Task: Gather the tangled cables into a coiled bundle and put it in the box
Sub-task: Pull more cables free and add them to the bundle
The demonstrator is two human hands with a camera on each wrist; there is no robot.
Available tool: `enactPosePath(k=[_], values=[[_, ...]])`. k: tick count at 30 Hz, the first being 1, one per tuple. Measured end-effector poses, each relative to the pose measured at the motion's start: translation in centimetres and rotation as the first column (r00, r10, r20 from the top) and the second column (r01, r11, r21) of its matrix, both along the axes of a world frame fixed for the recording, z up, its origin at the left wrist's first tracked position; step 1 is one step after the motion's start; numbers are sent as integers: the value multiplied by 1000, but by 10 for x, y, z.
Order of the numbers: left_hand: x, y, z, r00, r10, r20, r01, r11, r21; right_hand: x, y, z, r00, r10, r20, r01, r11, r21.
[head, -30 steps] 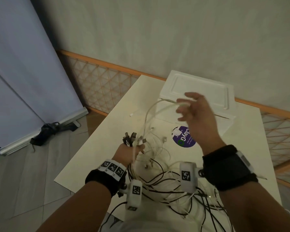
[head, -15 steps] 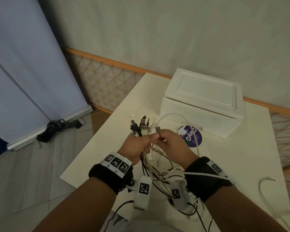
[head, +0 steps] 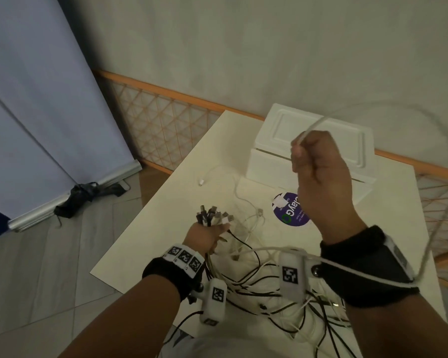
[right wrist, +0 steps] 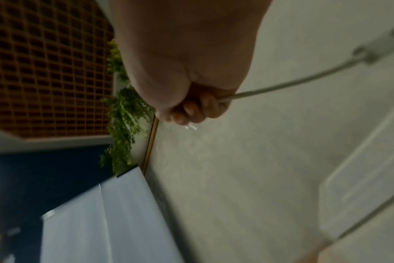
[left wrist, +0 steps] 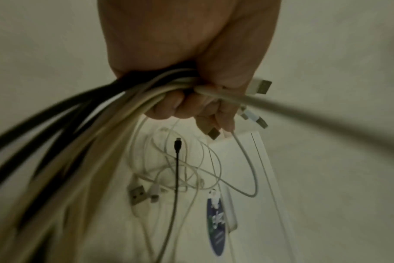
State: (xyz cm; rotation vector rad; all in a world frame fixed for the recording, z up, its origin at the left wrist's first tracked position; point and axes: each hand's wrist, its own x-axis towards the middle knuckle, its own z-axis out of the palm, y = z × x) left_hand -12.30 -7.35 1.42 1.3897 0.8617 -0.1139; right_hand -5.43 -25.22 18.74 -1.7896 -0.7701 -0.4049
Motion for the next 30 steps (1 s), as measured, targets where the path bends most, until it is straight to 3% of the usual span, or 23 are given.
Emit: enactPosePath(k=[1,2,4,6,7,8,10,13,15,16,18,20,24,30], values=[[-1,2,-1,999,49,0,-49,999,-23,9,-6,-9,997,-80,19,83,973,-214],[-3,4,-1,996,90,14,-89,995,-53,18,-14,-25,988,-152,30,149,877,-457],[-3,7,-1,986,156,51,-148,979,-140,30,-35,-68,969,-246,5,137,525,-840],[-4,10,1,977,198,80,-175,956,-235,26,-56,-111,950,-308,-50,2,164,-986],[-5,12,3,971,220,95,-185,940,-287,20,-63,-127,940,-336,-60,-47,46,-998],[-6,12,6,966,237,108,-188,922,-337,12,-68,-139,934,-348,-75,-85,-13,-996],[-7,13,11,963,237,128,-172,906,-388,-3,-73,-152,931,-333,-152,-146,42,-988],[-9,12,17,963,215,163,-132,901,-413,-19,-72,-146,904,-283,-320,-207,365,-908],[-9,10,21,965,203,167,-122,908,-401,-26,-64,-130,899,-250,-359,-155,586,-795],[-9,7,23,965,197,172,-117,913,-392,-30,-56,-121,913,-219,-343,-116,667,-736],[-10,0,29,963,177,202,-88,919,-384,-38,-35,-105,948,-134,-288,-92,753,-652],[-11,-6,34,959,147,243,-41,918,-395,-46,-12,-100,964,-35,-265,-144,767,-625],[-17,-13,43,946,101,309,71,863,-500,-56,25,-110,930,86,-356,-326,640,-696],[-28,-17,51,942,121,314,87,813,-575,-63,38,-113,933,171,-317,-349,650,-675]])
